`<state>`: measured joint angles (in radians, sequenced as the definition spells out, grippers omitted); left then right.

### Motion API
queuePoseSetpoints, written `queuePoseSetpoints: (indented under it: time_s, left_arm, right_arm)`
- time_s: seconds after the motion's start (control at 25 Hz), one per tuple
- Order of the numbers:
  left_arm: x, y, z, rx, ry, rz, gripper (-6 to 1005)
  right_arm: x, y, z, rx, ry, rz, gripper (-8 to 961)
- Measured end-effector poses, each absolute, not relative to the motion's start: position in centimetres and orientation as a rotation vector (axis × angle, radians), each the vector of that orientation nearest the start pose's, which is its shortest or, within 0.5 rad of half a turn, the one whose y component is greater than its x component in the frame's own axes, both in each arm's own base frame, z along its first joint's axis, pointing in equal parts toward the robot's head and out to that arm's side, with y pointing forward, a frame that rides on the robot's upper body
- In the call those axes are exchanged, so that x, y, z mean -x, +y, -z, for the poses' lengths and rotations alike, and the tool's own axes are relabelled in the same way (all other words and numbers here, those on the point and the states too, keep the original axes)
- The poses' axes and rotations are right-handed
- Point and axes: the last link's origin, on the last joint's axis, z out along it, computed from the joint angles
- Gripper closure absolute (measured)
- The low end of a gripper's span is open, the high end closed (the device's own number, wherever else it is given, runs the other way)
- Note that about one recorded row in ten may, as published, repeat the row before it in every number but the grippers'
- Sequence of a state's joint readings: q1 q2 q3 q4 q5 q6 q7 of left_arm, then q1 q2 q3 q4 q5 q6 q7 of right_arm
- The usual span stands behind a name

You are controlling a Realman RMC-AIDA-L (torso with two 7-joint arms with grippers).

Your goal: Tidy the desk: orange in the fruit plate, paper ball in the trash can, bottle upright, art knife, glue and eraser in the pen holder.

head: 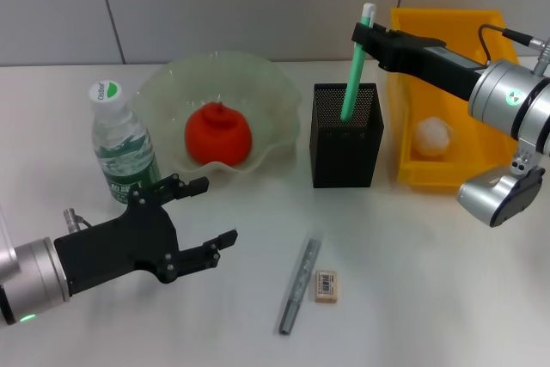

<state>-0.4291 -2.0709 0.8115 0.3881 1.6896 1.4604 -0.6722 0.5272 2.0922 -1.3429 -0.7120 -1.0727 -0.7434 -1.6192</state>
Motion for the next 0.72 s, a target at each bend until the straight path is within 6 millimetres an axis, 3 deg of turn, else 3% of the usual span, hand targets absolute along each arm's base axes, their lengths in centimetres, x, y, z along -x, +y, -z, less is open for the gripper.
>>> queuePoseSetpoints:
  time_s: [0.16, 0.4, 0.72]
  left_arm:
    - [29.1, 29.5, 3.4, 2.544, -0.107, 0.727, 214]
    - [29.2, 29.6, 3.3, 2.533, -0.1, 0.724, 214]
    - [29.1, 29.4, 3.5, 2.53, -0.11, 0.744, 214]
  right_arm:
    - [-20.4, 41.3, 1.9, 0.94, -2.039, 0.808, 735]
    - [-20.1, 41.0, 2.2, 0.928, -2.032, 0.791, 533]
    - [-18.8, 40.7, 0.7, 0.923, -1.866, 0.676, 375]
